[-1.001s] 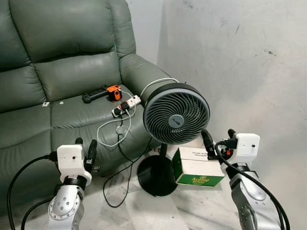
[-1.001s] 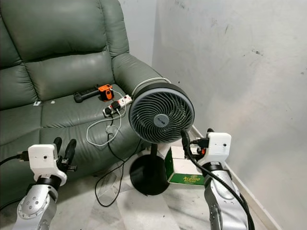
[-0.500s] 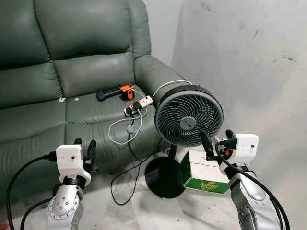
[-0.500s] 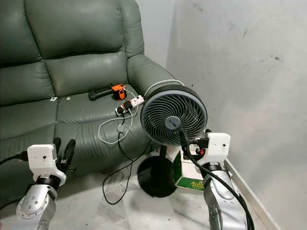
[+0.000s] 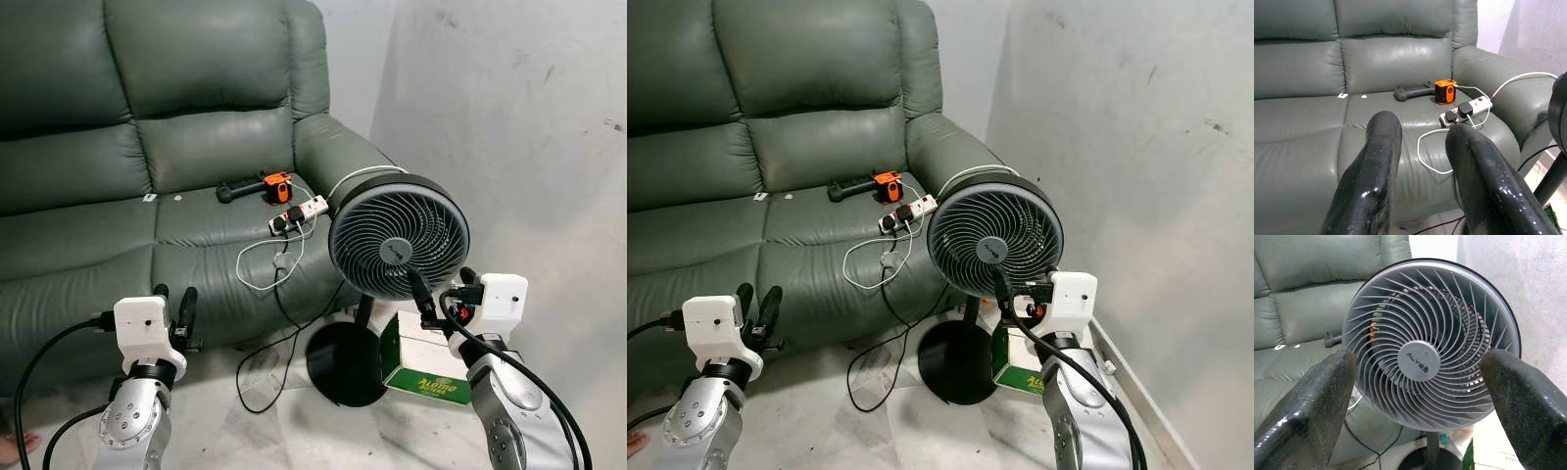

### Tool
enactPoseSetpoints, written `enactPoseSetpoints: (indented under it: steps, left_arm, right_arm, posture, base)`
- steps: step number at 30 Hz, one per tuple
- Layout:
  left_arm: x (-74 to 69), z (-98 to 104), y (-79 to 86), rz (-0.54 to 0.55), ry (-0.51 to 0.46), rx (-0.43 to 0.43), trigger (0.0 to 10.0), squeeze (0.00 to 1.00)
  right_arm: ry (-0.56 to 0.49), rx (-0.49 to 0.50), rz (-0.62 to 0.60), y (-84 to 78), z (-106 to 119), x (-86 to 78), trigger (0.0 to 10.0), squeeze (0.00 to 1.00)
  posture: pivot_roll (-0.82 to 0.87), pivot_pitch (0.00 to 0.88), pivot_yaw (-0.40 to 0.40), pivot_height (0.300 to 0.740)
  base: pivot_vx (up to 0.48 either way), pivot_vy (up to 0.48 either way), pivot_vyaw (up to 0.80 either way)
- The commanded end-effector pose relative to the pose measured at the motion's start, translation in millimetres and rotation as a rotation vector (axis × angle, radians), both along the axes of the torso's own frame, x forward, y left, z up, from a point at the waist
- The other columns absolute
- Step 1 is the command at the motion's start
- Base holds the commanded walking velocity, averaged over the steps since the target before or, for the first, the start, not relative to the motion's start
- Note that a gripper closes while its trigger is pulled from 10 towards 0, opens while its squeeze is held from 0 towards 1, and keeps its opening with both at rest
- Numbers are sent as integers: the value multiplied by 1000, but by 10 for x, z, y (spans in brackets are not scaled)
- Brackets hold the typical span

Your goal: Hang keys on a hook

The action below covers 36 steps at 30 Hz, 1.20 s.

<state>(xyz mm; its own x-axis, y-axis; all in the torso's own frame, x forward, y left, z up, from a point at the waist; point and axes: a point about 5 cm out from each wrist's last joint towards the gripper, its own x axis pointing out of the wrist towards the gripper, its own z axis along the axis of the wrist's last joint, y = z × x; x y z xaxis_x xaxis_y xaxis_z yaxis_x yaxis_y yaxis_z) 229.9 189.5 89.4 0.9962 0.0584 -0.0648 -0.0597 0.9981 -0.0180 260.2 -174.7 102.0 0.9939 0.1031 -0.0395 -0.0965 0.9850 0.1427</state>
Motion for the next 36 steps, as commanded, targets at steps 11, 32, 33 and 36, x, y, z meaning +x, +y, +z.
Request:
enactPoseSetpoints:
  steps: [11, 32, 33, 36]
  left_arm:
    - [12, -22, -4, -3, 18, -19, 10000, 0]
    - [28, -19, -9, -2, 19, -30, 10000, 0]
    - [29, -19, -9, -3, 20, -30, 10000, 0]
    - [34, -20, -9, -9, 21, -31, 10000, 0]
  right_arm:
    - [13, 4, -3, -31, -5, 18, 10000, 0]
    - [15, 3, 0, -37, 1, 36, 10000, 0]
    - [15, 3, 0, -37, 2, 36, 10000, 0]
    - [15, 4, -1, -34, 2, 38, 10000, 0]
  posture:
    - [21, 49, -26, 740]
    - [21, 49, -28, 740]
    - [21, 49, -28, 740]
    - [23, 48, -28, 740]
  base:
    - [-287, 0, 0]
    - [-282, 0, 0]
    - [-281, 0, 0]
    - [-266, 0, 0]
